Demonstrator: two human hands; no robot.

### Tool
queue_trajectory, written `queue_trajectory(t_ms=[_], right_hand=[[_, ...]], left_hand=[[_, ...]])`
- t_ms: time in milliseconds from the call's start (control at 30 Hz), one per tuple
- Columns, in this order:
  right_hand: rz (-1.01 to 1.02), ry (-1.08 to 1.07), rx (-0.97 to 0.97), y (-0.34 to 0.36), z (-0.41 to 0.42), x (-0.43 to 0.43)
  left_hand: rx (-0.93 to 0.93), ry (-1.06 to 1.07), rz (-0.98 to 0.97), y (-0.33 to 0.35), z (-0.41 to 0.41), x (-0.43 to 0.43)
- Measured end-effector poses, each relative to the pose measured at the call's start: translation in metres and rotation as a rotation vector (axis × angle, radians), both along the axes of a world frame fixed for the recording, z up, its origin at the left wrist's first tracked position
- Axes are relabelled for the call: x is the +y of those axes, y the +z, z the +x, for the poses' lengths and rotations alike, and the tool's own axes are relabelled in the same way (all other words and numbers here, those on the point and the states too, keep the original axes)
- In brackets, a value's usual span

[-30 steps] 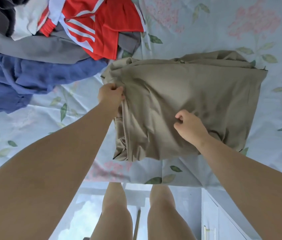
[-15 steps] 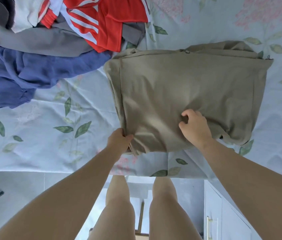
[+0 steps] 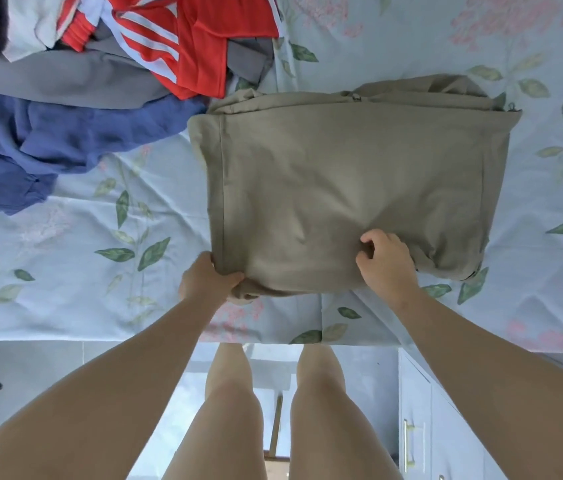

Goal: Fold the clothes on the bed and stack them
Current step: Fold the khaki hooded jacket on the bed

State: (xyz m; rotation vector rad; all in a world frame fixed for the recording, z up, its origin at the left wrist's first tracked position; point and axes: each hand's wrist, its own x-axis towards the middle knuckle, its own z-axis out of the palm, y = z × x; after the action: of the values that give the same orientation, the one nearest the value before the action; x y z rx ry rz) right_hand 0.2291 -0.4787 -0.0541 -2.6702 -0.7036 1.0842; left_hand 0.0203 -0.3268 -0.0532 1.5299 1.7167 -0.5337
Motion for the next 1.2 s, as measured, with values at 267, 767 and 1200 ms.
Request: queue_trajectory(t_ms=[267, 767, 1200], right_hand=[[-0.044, -0.535, -0.146, -0.001, 0.018, -0.039], [0.353, -1.370, -0.161, -0.009, 0.098, -0.127], [0.312, -1.651, 0.709, -0.011, -0.007, -0.014]], left_hand=[[-0.104, -0.716, 0.222, 0.003, 0.086, -0.037], [0.029, -0.917, -0.097, -0.018, 0.120, -0.048], [-0.007, -1.082, 0.385, -0.006, 0.158, -0.003]])
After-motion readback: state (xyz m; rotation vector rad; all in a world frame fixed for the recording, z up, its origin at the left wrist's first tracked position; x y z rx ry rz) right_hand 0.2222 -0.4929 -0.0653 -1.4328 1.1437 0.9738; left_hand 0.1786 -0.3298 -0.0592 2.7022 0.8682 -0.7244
